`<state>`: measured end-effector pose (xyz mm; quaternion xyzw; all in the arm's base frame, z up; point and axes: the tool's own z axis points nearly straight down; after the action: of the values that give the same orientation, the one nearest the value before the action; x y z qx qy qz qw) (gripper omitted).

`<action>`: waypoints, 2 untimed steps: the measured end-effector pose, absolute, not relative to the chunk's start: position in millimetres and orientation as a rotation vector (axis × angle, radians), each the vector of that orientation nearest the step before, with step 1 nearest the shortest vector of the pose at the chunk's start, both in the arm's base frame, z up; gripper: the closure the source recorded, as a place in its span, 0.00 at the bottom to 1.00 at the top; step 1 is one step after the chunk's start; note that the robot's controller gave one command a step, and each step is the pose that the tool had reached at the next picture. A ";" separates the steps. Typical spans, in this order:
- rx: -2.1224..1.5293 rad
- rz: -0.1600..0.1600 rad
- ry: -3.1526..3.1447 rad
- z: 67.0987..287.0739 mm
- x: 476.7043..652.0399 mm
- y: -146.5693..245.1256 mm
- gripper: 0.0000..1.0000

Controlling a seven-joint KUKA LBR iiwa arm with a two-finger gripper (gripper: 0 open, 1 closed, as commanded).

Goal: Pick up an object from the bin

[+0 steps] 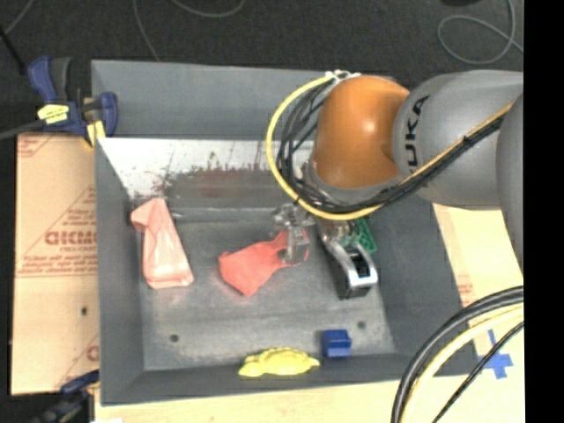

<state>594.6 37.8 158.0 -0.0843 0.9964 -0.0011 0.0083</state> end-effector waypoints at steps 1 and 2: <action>-0.262 -0.003 3.114 158.0 594.6 37.9 1.00; -0.261 -0.003 3.114 158.0 594.6 37.9 1.00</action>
Offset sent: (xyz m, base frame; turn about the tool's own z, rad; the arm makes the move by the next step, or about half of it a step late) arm 0.0000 0.0000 0.0000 0.0000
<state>594.6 37.9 158.0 -0.0837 0.9965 -0.0009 0.0083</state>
